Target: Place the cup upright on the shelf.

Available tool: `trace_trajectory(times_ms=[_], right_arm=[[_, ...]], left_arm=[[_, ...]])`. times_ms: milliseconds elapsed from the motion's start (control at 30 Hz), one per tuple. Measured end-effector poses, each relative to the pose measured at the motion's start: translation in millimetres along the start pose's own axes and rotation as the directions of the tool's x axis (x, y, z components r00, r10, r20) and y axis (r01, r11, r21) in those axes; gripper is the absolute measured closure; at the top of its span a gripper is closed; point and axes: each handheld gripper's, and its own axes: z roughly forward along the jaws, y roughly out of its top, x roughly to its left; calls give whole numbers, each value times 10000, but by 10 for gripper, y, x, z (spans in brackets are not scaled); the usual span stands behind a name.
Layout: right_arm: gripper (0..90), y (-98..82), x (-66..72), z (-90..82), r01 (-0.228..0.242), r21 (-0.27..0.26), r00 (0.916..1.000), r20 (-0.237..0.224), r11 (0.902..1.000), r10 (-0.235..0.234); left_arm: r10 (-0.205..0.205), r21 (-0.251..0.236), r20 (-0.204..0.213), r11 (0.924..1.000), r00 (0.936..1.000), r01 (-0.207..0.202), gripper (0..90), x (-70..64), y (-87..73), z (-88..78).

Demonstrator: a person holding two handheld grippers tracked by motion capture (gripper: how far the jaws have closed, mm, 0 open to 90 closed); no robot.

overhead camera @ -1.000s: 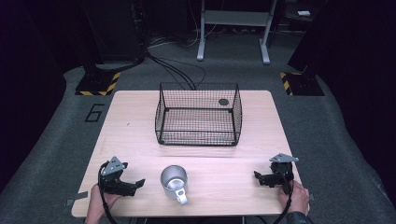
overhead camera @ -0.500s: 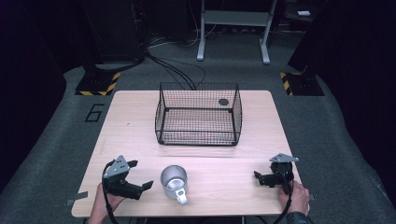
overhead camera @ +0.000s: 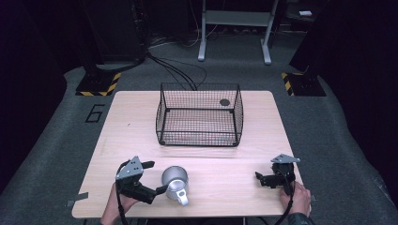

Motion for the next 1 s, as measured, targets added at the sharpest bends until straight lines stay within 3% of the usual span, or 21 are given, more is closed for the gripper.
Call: trace_trajectory(times_ms=[367, 533, 1000], right_arm=[[0, -1, 1, 2, 2, -11, 10000, 13, 10000, -2], [0, 0, 0, 1, 12, 12, 10000, 19, 10000, -12], [0, 0, 0, 0, 3, 11, 10000, 3, 10000, -3]], left_arm=[[265, 173, 276, 9995, 9993, -269, 0, -62, 54, 235], [344, 471, 467, 9982, 9983, -366, 0, -92, 46, 346], [390, 766, 381, 9962, 9985, -418, 21, -83, -3, 487]])
